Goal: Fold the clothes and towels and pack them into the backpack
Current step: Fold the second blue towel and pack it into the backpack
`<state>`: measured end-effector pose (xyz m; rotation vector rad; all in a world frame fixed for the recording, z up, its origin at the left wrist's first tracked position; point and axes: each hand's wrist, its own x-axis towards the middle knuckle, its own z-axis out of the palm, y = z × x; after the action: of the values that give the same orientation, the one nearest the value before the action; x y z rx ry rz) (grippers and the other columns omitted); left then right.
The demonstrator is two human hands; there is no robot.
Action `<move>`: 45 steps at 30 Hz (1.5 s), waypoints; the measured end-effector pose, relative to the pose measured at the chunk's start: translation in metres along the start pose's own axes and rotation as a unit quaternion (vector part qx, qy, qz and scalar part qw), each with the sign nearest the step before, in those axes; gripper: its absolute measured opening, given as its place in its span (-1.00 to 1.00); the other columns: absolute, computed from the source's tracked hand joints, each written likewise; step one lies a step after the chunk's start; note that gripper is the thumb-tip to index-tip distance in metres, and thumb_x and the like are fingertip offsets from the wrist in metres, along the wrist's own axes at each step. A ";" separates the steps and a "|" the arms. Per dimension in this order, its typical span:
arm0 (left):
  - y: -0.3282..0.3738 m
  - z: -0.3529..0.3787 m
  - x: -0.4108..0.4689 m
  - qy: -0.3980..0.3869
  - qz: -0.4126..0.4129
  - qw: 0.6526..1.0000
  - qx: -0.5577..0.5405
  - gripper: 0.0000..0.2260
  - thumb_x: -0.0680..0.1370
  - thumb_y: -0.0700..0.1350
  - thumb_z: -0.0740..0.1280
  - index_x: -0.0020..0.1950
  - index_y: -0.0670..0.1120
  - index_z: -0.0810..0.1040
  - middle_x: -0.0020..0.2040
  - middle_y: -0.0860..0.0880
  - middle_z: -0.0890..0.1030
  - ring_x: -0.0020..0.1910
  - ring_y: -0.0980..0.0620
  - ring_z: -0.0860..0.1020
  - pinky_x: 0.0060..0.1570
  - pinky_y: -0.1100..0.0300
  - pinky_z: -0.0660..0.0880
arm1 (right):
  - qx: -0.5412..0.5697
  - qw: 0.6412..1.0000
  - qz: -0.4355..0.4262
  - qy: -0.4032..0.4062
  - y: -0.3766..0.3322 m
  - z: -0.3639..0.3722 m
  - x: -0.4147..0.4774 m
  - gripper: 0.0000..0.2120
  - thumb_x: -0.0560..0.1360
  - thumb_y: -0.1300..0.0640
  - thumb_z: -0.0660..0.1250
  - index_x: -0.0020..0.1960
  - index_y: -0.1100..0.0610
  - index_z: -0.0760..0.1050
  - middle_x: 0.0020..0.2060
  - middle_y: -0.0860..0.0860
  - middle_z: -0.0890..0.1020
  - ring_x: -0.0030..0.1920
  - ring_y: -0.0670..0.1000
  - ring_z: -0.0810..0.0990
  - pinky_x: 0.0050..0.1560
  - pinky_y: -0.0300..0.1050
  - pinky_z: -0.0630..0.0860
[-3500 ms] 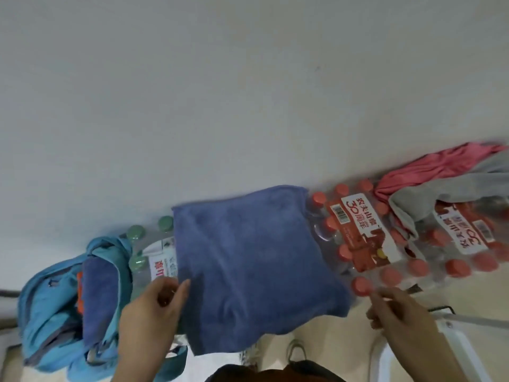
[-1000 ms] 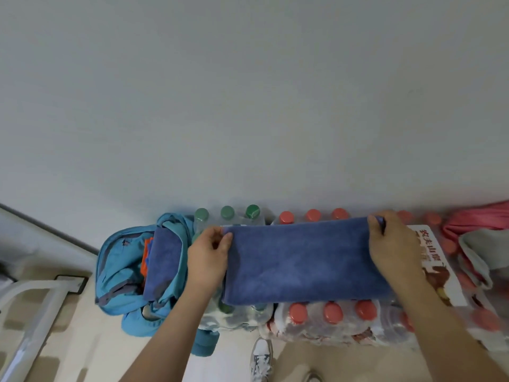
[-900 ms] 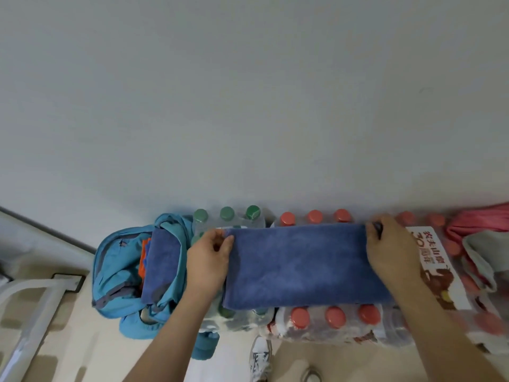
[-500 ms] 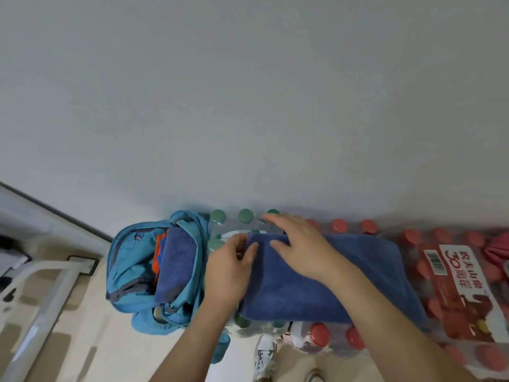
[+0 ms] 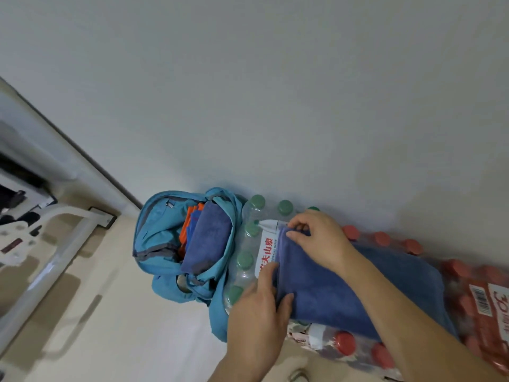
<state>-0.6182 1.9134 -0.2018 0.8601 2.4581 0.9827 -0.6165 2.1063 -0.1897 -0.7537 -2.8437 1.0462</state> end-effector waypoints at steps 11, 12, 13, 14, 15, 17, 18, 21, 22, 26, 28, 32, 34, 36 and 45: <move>-0.016 0.004 -0.006 0.078 0.017 0.997 0.015 -0.68 0.37 0.21 0.31 -0.43 0.01 0.49 -0.36 0.16 0.40 -0.30 0.07 0.41 -0.35 0.37 0.27 | -0.121 0.991 -0.061 -0.019 -0.015 0.004 0.004 -0.90 0.53 0.17 0.30 0.02 0.11 0.54 -0.04 0.02 0.57 0.01 0.05 0.48 -0.01 -0.09 0.41; -0.017 0.004 -0.007 0.097 0.023 0.994 0.036 -0.66 0.37 0.22 0.29 -0.47 0.00 0.46 -0.36 0.15 0.37 -0.32 0.06 0.41 -0.39 0.31 0.31 | -0.132 0.989 -0.062 -0.032 -0.017 0.003 0.005 -0.87 0.54 0.17 0.29 0.06 0.11 0.54 -0.02 0.03 0.57 0.02 0.06 0.48 -0.01 -0.09 0.40; -0.017 0.004 -0.008 0.105 0.023 0.993 0.057 -0.64 0.37 0.23 0.27 -0.48 0.00 0.45 -0.37 0.14 0.35 -0.33 0.05 0.42 -0.42 0.25 0.35 | -0.138 0.988 -0.059 -0.043 -0.019 0.002 0.006 -0.85 0.55 0.16 0.27 0.10 0.11 0.54 0.01 0.04 0.56 0.04 0.06 0.48 0.01 -0.09 0.41; -0.017 0.004 -0.008 0.106 0.024 0.991 0.080 -0.62 0.38 0.24 0.25 -0.49 0.00 0.44 -0.38 0.13 0.35 -0.34 0.06 0.42 -0.44 0.21 0.36 | -0.142 0.987 -0.051 -0.050 -0.020 0.001 0.007 -0.83 0.56 0.15 0.26 0.12 0.10 0.54 0.03 0.04 0.56 0.06 0.06 0.48 0.03 -0.08 0.43; -0.015 0.003 -0.008 0.103 0.023 0.989 0.102 -0.62 0.39 0.24 0.24 -0.49 0.00 0.44 -0.39 0.13 0.36 -0.34 0.07 0.43 -0.46 0.21 0.37 | -0.143 0.987 -0.040 -0.055 -0.021 0.000 0.007 -0.82 0.56 0.14 0.25 0.13 0.10 0.54 0.05 0.03 0.55 0.07 0.05 0.49 0.05 -0.07 0.44; -0.013 0.001 -0.008 0.091 0.020 0.986 0.138 -0.65 0.39 0.23 0.22 -0.45 0.02 0.42 -0.38 0.11 0.38 -0.34 0.05 0.44 -0.47 0.19 0.38 | -0.143 0.988 -0.020 -0.061 -0.022 0.000 0.008 -0.84 0.57 0.13 0.25 0.12 0.10 0.52 0.08 0.03 0.55 0.07 0.05 0.49 0.06 -0.05 0.46; -0.013 0.000 -0.008 0.085 0.020 0.985 0.146 -0.70 0.38 0.21 0.22 -0.41 0.03 0.40 -0.36 0.10 0.39 -0.32 0.04 0.45 -0.45 0.18 0.39 | -0.145 0.987 -0.014 -0.062 -0.023 0.000 0.008 -0.84 0.57 0.12 0.24 0.12 0.10 0.52 0.09 0.04 0.55 0.08 0.06 0.49 0.07 -0.04 0.46; -0.007 -0.004 -0.003 0.077 0.030 0.985 0.154 -0.80 0.33 0.17 0.21 -0.23 0.06 0.42 -0.31 0.12 0.46 -0.31 0.04 0.48 -0.40 0.19 0.41 | -0.165 0.984 -0.019 -0.066 -0.022 0.002 0.007 -0.85 0.59 0.11 0.21 0.12 0.09 0.48 0.11 0.04 0.51 0.13 0.06 0.44 0.10 -0.07 0.40; -0.005 -0.005 0.002 0.069 0.032 0.984 0.164 -0.77 0.31 0.17 0.21 -0.18 0.06 0.45 -0.31 0.12 0.49 -0.32 0.06 0.51 -0.41 0.21 0.42 | -0.171 0.983 -0.025 -0.065 -0.022 0.002 0.006 -0.86 0.59 0.11 0.20 0.11 0.08 0.47 0.11 0.04 0.50 0.14 0.06 0.42 0.09 -0.09 0.37; 0.005 -0.005 0.028 0.009 -0.002 0.980 0.199 -0.66 0.23 0.13 0.47 -0.19 -0.05 0.47 -0.41 -0.01 0.55 -0.45 -0.03 0.55 -0.53 0.22 0.23 | -0.151 0.986 -0.032 -0.054 -0.024 0.004 0.007 -0.92 0.57 0.15 0.19 0.05 0.09 0.43 0.05 0.03 0.51 0.07 0.05 0.44 -0.03 -0.12 0.31; 0.013 -0.007 0.037 -0.006 -0.045 0.978 0.206 -0.68 0.35 0.08 0.44 -0.08 -0.08 0.45 -0.27 -0.07 0.61 -0.30 -0.10 0.60 -0.42 0.17 0.24 | -0.134 0.989 -0.029 -0.050 -0.025 0.006 0.010 -0.92 0.56 0.15 0.21 0.03 0.10 0.44 0.02 0.03 0.53 0.05 0.05 0.45 -0.04 -0.11 0.33; 0.013 -0.005 0.031 -0.017 -0.039 0.989 0.143 -0.81 0.46 0.04 0.30 -0.17 -0.06 0.41 -0.11 -0.06 0.58 -0.06 -0.08 0.52 -0.26 0.16 0.24 | -0.084 0.995 -0.035 -0.047 -0.024 0.010 0.010 -0.94 0.53 0.19 0.27 -0.01 0.13 0.49 -0.04 0.03 0.54 0.02 0.05 0.48 0.02 -0.10 0.40; 0.009 -0.013 0.028 -0.005 -0.039 0.996 0.086 -0.75 0.43 0.04 0.33 -0.29 -0.04 0.32 -0.26 0.01 0.53 -0.23 0.04 0.48 -0.35 0.22 0.21 | -0.045 0.998 -0.040 -0.020 -0.025 0.013 0.009 -0.94 0.49 0.24 0.31 -0.04 0.15 0.52 -0.08 0.03 0.54 -0.02 0.06 0.48 0.06 -0.02 0.43; 0.002 -0.024 0.030 0.014 -0.085 0.996 -0.022 -0.75 0.40 -0.01 0.37 -0.34 -0.02 0.33 -0.42 0.03 0.47 -0.42 0.13 0.41 -0.46 0.28 0.23 | -0.003 0.998 -0.048 0.029 -0.030 0.017 0.005 -0.91 0.47 0.27 0.33 -0.03 0.16 0.52 -0.07 0.04 0.55 -0.03 0.06 0.49 0.07 0.02 0.45; -0.042 -0.081 0.044 -0.078 -0.074 0.975 -0.192 -0.52 0.46 -0.31 0.33 0.20 0.21 0.44 0.03 0.21 0.53 -0.09 0.24 0.53 -0.15 0.35 0.49 | -0.236 0.969 0.054 -0.037 -0.059 0.050 -0.059 -0.35 0.52 -0.31 -0.04 0.51 -0.02 0.17 0.50 0.14 0.22 0.47 0.14 0.26 0.27 0.06 0.41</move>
<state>-0.7100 1.8777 -0.1799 0.5900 2.0696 1.2273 -0.5988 2.0108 -0.1835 -0.9179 -3.1882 0.3994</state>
